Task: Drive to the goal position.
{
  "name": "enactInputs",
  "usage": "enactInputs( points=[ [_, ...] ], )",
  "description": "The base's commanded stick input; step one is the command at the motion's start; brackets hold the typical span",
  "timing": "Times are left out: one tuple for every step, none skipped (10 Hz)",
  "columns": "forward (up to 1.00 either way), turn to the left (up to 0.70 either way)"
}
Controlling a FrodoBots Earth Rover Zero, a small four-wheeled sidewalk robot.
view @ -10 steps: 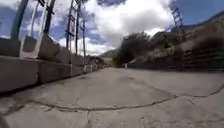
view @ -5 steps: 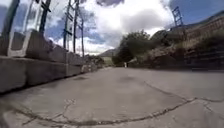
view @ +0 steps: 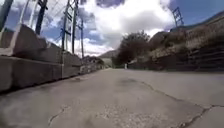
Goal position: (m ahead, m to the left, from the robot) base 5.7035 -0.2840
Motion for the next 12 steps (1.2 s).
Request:
enactInputs(
  points=[
    [0.70, 0.00],
    [0.70, 0.00],
    [0.70, 0.00],
    [0.70, 0.00],
    [0.70, 0.00],
    [0.70, 0.00],
    [0.70, 0.00],
    [0.70, 0.00],
    [0.70, 0.00],
    [0.70, 0.00],
    [0.70, 0.00],
    [0.70, 0.00]
  ],
)
